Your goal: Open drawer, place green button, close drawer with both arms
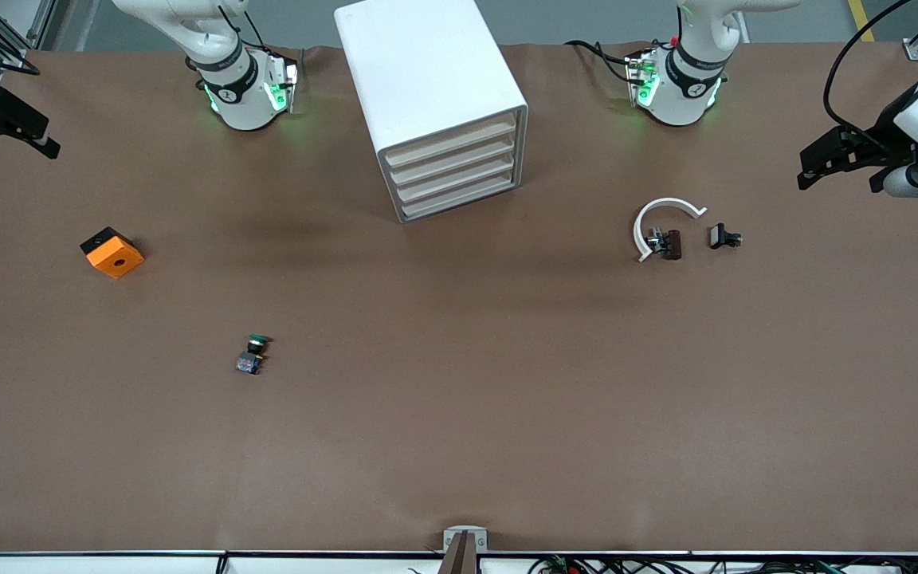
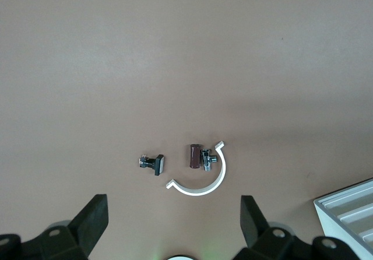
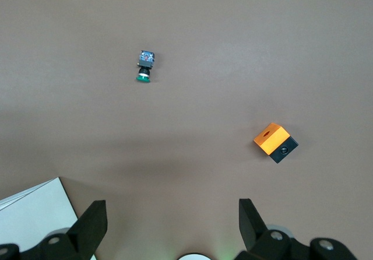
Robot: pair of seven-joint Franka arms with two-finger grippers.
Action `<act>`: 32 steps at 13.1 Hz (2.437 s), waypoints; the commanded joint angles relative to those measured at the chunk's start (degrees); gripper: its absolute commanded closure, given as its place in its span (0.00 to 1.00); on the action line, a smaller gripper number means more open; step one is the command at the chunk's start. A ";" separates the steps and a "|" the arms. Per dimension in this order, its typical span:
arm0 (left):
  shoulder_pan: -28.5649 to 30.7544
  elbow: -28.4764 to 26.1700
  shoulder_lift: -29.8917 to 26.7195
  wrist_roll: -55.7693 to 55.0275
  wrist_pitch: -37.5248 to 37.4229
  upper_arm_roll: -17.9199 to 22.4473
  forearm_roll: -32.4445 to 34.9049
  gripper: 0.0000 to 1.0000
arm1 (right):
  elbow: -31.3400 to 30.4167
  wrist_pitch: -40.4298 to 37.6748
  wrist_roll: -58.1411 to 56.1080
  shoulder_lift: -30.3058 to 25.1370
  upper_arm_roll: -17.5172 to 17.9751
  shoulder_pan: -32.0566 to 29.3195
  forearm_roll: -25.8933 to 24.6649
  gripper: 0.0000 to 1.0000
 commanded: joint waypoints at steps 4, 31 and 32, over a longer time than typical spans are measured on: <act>0.56 0.90 0.60 0.52 -0.74 -0.56 -0.03 0.00 | -0.35 -0.32 -0.55 -0.72 -0.19 0.00 -0.47 0.00; -12.00 -12.72 21.16 -27.04 17.54 -7.83 -7.33 0.00 | -0.35 -0.32 -0.47 -0.72 -0.27 -0.09 -0.47 0.00; -11.92 -12.55 21.78 -32.48 17.36 -10.11 -7.42 0.00 | -0.35 -0.32 -0.38 -0.72 -0.27 -0.09 -0.47 0.00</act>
